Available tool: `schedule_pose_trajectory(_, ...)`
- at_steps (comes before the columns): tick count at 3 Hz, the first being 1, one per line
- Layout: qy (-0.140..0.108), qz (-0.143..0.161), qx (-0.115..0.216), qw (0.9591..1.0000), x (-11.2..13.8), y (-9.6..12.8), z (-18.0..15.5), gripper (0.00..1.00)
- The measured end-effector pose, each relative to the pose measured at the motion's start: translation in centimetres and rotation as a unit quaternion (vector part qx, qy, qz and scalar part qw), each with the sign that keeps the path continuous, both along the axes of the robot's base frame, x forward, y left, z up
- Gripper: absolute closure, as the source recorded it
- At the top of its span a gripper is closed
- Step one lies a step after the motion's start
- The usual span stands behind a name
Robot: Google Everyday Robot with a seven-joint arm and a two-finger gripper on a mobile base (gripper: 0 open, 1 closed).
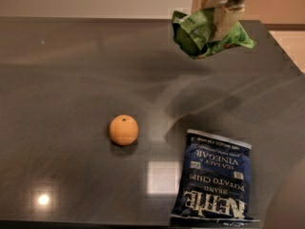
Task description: Pick green rice chip bag
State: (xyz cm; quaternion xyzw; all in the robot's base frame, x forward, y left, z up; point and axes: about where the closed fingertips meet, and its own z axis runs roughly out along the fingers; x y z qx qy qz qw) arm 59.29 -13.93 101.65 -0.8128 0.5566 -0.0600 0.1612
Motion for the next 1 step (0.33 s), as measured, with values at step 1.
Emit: schedule_pose_trajectory(1, -0.013, -0.001, 0.005, 0.9999, 0.67, 0.31, 0.20, 1.00)
